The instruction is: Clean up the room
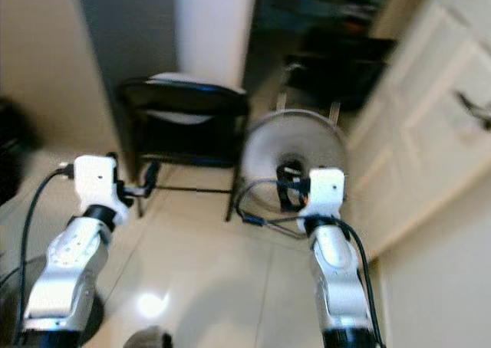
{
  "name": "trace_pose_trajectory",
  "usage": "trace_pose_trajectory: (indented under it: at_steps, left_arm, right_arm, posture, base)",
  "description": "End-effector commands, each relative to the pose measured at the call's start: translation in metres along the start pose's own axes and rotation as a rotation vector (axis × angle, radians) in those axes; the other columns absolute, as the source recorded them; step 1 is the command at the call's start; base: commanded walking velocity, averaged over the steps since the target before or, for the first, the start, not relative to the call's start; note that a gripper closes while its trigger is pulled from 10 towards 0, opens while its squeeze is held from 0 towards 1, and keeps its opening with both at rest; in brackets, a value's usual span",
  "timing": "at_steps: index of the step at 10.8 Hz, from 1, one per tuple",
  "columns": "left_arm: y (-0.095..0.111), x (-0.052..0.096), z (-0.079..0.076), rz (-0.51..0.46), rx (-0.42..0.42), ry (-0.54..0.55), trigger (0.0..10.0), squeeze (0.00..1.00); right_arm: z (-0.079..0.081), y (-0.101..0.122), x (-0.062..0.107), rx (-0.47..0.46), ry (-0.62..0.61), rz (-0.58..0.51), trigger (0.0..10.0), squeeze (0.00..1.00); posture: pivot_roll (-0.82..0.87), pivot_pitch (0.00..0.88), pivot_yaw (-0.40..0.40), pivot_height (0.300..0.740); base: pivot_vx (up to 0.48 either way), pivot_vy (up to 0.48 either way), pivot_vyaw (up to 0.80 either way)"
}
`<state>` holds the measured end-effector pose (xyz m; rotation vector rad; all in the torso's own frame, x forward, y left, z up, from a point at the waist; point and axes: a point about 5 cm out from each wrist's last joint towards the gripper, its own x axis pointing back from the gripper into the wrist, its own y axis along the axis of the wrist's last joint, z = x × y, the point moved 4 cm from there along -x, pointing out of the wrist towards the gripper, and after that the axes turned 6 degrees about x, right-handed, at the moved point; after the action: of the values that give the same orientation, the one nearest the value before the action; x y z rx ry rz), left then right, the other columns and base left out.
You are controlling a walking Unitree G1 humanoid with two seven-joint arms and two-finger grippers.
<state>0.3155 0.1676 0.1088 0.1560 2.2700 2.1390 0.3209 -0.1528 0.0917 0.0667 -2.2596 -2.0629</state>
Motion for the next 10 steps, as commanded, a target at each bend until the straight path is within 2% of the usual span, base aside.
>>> trace_pose_trajectory:
  at_steps: [1, 4, 6, 7, 8, 9, 10]
  left_arm:
    - [0.000, -0.002, -0.006, 0.006, 0.010, -0.018, 10.0, 0.00]
    - [-0.001, 0.001, -0.014, -0.002, 0.020, -0.052, 10.0, 0.00]
    - [-0.006, 0.000, -0.008, 0.016, 0.020, -0.016, 10.0, 0.00]
    - [-0.009, -0.003, 0.003, 0.024, 0.003, 0.055, 10.0, 0.00]
    - [-0.001, -0.005, 0.009, -0.021, -0.023, 0.094, 10.0, 0.00]
    - [0.000, -0.006, 0.012, -0.027, -0.072, 0.116, 10.0, 0.00]
    - [-0.006, -0.006, 0.015, 0.011, -0.070, 0.131, 10.0, 0.00]
  right_arm:
    - [-0.002, -0.004, -0.001, -0.024, 0.005, 0.023, 10.0, 0.00]
    - [0.001, -0.014, -0.005, -0.103, 0.032, 0.072, 10.0, 0.00]
    - [0.005, -0.014, -0.008, -0.102, 0.063, 0.071, 10.0, 0.00]
    - [0.012, -0.014, -0.008, -0.107, 0.109, 0.068, 10.0, 0.00]
    - [0.016, -0.014, -0.008, -0.113, 0.135, 0.069, 10.0, 0.00]
    - [0.017, -0.015, -0.009, -0.121, 0.145, 0.076, 10.0, 0.00]
    - [0.019, -0.018, -0.008, -0.122, 0.156, 0.086, 10.0, 0.00]
  posture:
    - [0.09, 0.000, -0.102, 0.723]
    - [0.10, 0.000, -0.115, 0.723]
    - [0.12, 0.000, -0.123, 0.723]
    - [0.12, 0.000, -0.126, 0.723]
    - [0.12, 0.000, -0.128, 0.723]
    - [0.12, 0.000, -0.131, 0.723]
    - [0.12, 0.000, -0.132, 0.723]
  base:
    - [0.000, 0.247, 0.67]
    - [-0.330, 0.350, 0.63]
    - [-0.398, 0.000, 0.61]
    - [0.000, 0.000, 0.61]
    - [0.000, 0.000, 0.59]
    - [0.000, 0.000, 0.58]
    - [0.000, 0.000, 0.58]
